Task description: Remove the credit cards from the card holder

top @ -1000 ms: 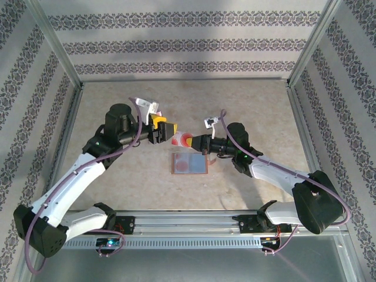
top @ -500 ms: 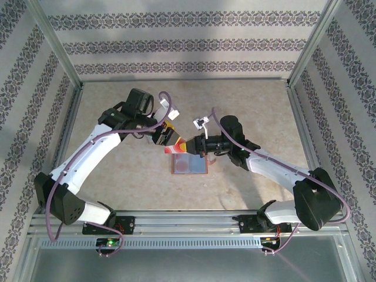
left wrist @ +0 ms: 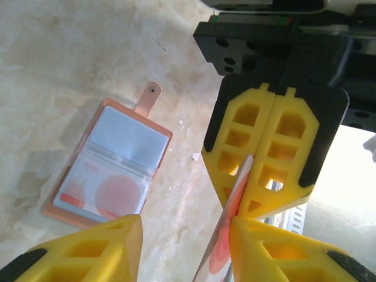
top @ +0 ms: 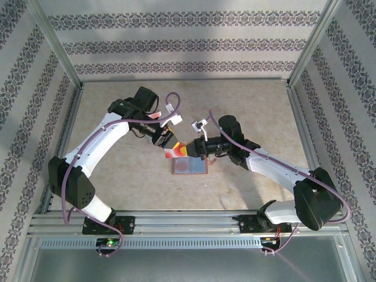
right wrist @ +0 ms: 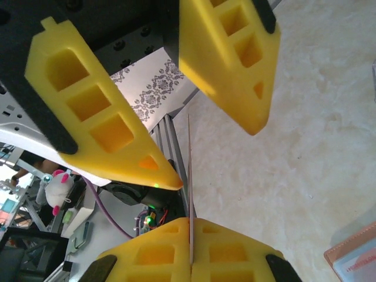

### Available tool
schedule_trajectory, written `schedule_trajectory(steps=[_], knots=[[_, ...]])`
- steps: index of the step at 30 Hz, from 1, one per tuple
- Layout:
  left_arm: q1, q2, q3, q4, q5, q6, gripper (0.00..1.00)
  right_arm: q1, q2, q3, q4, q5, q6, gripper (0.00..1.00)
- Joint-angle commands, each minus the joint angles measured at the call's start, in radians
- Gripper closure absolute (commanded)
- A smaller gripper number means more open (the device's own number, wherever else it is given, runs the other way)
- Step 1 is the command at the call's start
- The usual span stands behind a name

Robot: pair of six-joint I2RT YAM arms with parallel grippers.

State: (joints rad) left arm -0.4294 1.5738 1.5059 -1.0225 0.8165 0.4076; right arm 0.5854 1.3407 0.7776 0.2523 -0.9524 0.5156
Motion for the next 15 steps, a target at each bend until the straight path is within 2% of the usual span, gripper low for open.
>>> schedule_trajectory(steps=[1, 3, 9, 11, 15], knots=[[0.018, 0.006, 0.026, -0.067, 0.046, 0.052, 0.59, 0.011, -0.010, 0.035, -0.004, -0.028, -0.038, 1.00], [0.025, 0.006, 0.022, -0.073, 0.057, 0.059, 0.64, 0.011, -0.008, 0.037, -0.007, -0.027, -0.043, 1.00], [0.034, 0.002, -0.003, -0.079, 0.091, 0.075, 0.65, 0.010, -0.008, 0.040, -0.005, -0.025, -0.048, 1.00], [0.035, 0.002, -0.008, -0.081, 0.099, 0.077, 0.73, 0.009, -0.006, 0.045, -0.005, -0.025, -0.047, 1.00], [0.036, -0.006, -0.010, -0.084, 0.115, 0.085, 0.97, 0.008, -0.007, 0.053, -0.015, -0.015, -0.048, 1.00]])
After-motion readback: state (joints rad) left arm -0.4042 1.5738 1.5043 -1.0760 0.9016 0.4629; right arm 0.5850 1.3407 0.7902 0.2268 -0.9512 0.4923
